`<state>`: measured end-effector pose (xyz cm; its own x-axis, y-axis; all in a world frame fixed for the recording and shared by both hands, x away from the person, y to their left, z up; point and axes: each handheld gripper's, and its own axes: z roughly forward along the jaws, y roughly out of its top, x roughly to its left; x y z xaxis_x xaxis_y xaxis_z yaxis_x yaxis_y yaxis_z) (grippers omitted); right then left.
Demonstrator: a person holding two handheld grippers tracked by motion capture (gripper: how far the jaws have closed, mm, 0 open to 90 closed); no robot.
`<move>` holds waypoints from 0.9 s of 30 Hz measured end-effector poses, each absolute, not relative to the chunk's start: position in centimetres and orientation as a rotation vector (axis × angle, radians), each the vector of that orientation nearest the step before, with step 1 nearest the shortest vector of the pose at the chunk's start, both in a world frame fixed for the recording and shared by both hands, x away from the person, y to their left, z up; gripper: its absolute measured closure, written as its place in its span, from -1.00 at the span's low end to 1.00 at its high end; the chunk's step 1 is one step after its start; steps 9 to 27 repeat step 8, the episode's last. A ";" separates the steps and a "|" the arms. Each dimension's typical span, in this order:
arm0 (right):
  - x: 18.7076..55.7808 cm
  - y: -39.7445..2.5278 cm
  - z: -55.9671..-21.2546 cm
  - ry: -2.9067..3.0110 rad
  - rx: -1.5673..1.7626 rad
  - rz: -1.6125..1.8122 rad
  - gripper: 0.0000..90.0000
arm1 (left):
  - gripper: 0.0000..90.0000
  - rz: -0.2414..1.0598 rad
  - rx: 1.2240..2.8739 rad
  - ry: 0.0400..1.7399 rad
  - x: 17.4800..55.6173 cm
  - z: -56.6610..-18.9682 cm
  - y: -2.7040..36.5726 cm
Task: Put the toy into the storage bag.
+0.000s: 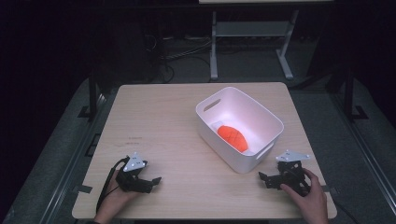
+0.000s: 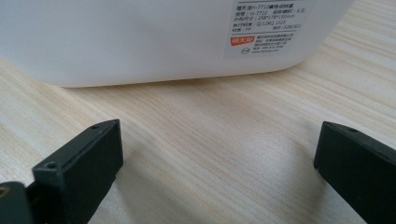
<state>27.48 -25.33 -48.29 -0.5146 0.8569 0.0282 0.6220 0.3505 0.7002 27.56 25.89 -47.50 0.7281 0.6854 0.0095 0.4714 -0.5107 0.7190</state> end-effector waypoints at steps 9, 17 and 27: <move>27.5 -25.3 -48.3 2.276 1.304 0.951 -0.98 | -0.72 0.380 2.206 0.870 27.6 -47.5 25.9; 27.5 -25.3 -48.3 2.276 1.304 0.951 -0.98 | -0.72 0.380 2.206 0.870 27.6 -47.5 25.9; 27.5 -25.3 -48.3 2.276 1.304 0.951 -0.98 | -0.72 0.380 2.206 0.870 27.6 -47.5 25.9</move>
